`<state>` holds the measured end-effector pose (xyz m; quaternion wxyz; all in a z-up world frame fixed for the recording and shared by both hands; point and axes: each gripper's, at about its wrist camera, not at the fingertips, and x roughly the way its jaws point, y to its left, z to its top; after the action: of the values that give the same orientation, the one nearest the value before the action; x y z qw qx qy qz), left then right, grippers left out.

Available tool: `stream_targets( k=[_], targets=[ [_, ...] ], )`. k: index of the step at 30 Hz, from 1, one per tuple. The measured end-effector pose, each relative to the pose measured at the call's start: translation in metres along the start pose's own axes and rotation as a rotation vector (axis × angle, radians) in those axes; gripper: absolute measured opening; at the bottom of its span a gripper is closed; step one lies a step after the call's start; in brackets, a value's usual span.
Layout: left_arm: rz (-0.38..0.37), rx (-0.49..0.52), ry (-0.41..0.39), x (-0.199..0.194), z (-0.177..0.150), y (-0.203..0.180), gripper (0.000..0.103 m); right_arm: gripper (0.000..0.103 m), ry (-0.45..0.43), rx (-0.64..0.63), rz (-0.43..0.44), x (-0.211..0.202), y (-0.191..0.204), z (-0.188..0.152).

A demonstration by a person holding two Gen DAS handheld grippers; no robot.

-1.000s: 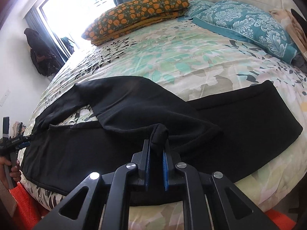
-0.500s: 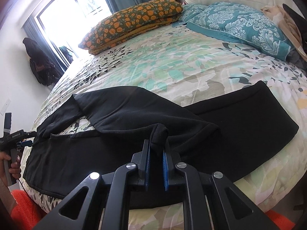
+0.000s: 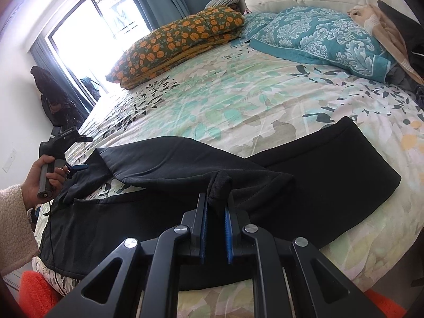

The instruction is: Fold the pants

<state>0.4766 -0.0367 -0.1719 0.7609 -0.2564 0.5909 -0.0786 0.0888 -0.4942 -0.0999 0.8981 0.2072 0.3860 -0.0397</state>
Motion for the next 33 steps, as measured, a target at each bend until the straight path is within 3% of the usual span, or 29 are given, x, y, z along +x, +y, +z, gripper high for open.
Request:
stream_targets(
  k=[4,6,7,9,10,14,18,21,23,25,27,28,29,33],
  targets=[
    [0.024,-0.067,0.017,0.013,0.012,0.007,0.098,0.012,-0.069,-0.017,0.028,-0.022,0.003,0.003],
    [0.017,-0.09,-0.014,0.008,0.014,0.012,0.097,0.012,-0.111,-0.041,0.033,-0.033,0.005,0.006],
    [0.013,-0.089,-0.033,0.003,0.015,0.013,0.08,0.012,-0.122,-0.05,0.032,-0.036,0.006,0.006],
    [0.019,-0.098,-0.007,0.002,0.017,0.018,0.014,0.012,-0.121,-0.05,0.03,-0.035,0.004,0.007],
    [0.004,-0.126,0.008,0.001,0.016,0.023,0.003,0.012,-0.112,-0.041,0.025,-0.032,0.002,0.008],
    [-0.079,-0.131,-0.051,-0.036,0.01,0.024,0.003,0.012,-0.114,-0.048,0.01,-0.023,-0.002,0.028],
    [-0.185,-0.096,-0.165,-0.11,-0.007,0.019,0.003,0.012,-0.252,-0.137,0.018,-0.044,0.009,0.069],
    [-0.236,-0.038,-0.265,-0.171,-0.046,0.034,0.003,0.012,-0.328,-0.237,0.036,-0.06,0.016,0.076],
    [-0.203,0.009,-0.289,-0.192,-0.084,0.053,0.003,0.012,-0.264,-0.296,0.029,-0.048,0.012,0.064],
    [-0.133,0.031,-0.269,-0.192,-0.123,0.078,0.003,0.017,-0.087,-0.271,0.015,-0.015,-0.008,0.04],
    [-0.094,0.004,-0.207,-0.177,-0.155,0.106,0.003,0.032,0.125,-0.18,-0.021,0.02,-0.027,0.024],
    [-0.074,-0.005,-0.182,-0.17,-0.167,0.116,0.003,0.041,0.178,-0.187,-0.036,0.029,-0.028,0.02],
    [-0.049,-0.003,-0.174,-0.164,-0.177,0.122,0.003,0.052,0.213,-0.205,-0.077,0.036,-0.03,0.016],
    [-0.07,-0.031,-0.179,-0.162,-0.191,0.132,0.003,0.058,0.223,-0.192,-0.139,0.035,-0.039,0.012]
  ],
)
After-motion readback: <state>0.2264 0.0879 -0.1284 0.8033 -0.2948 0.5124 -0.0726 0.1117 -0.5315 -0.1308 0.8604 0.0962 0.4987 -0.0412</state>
